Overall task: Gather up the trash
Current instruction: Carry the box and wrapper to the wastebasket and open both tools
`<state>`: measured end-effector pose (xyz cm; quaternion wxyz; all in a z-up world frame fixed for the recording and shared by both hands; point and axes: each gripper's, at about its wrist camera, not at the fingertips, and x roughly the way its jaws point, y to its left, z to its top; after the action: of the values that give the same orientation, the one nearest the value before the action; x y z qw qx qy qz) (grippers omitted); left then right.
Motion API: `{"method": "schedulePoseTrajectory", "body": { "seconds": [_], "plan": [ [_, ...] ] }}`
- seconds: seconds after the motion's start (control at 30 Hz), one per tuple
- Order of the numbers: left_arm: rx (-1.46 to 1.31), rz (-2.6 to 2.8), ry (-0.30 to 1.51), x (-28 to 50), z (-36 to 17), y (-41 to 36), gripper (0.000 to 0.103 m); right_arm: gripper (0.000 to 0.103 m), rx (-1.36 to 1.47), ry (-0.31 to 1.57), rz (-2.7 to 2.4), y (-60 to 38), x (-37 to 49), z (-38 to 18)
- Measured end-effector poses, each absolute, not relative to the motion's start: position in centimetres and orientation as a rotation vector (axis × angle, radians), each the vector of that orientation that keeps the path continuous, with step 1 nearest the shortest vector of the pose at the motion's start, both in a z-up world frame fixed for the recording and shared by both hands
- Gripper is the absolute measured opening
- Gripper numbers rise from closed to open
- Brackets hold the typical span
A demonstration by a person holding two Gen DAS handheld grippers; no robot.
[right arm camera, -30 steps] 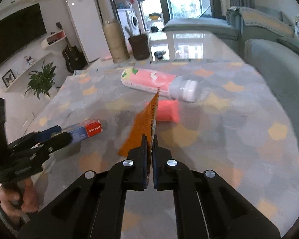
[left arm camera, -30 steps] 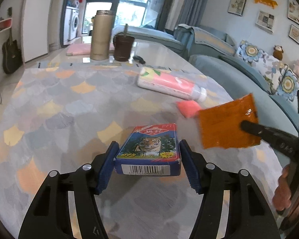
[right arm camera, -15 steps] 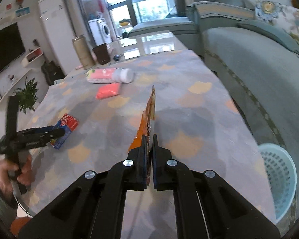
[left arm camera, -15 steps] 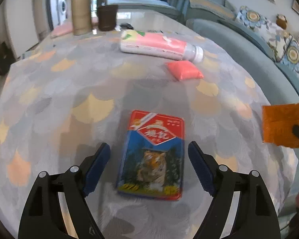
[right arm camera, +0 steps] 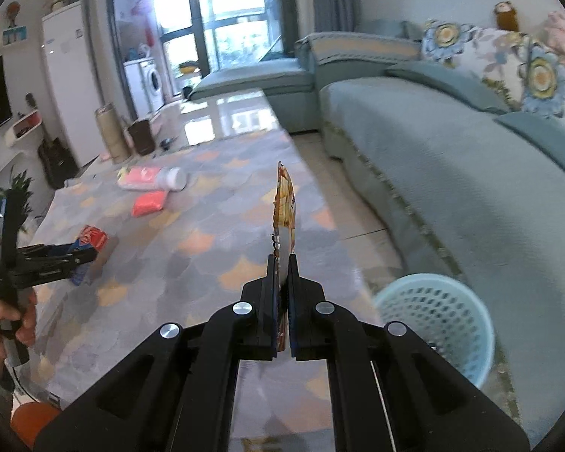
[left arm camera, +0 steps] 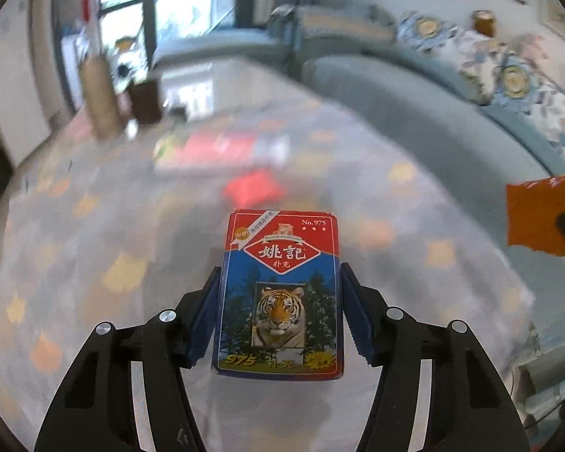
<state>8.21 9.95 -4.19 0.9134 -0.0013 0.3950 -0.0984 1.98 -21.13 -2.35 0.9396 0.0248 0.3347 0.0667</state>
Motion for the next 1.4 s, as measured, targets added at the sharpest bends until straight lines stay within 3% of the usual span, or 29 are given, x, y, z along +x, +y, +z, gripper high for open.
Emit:
{"method": "schedulePoseTrajectory", "body": {
  "seconds": [0.27,0.47,0.6,0.93,1.2,1.3,1.4],
  "plan": [
    [0.017,-0.403,0.64,7.5,4.4,0.2,0.058,0.003,0.108,0.587,0.033,-27.8,-1.6,1.5],
    [0.038,-0.557,0.6,7.3,6.6,-8.7,0.058,0.003,0.143,0.543,-0.079,-33.6,-3.8,3.3],
    [0.024,-0.655,0.627,7.6,5.1,-14.4,0.058,0.003,0.188,0.562,-0.148,-37.4,-4.4,2.6],
    [-0.064,-0.832,0.825,9.1,-6.1,-21.7,0.058,0.003,0.328,0.753,-0.208,-42.6,-2.1,-5.8],
    [-0.054,-0.819,0.885,10.6,-9.4,-22.6,0.059,0.003,0.38,0.85,-0.226,-42.4,0.2,-10.8],
    [-0.092,-0.832,0.869,11.0,-8.9,-21.9,0.07,0.004,0.384,0.878,-0.236,-42.2,1.0,-11.5],
    [-0.099,-0.831,0.865,11.2,-8.8,-21.3,0.07,0.005,0.386,0.909,-0.252,-42.4,1.8,-12.1]
  ]
}}
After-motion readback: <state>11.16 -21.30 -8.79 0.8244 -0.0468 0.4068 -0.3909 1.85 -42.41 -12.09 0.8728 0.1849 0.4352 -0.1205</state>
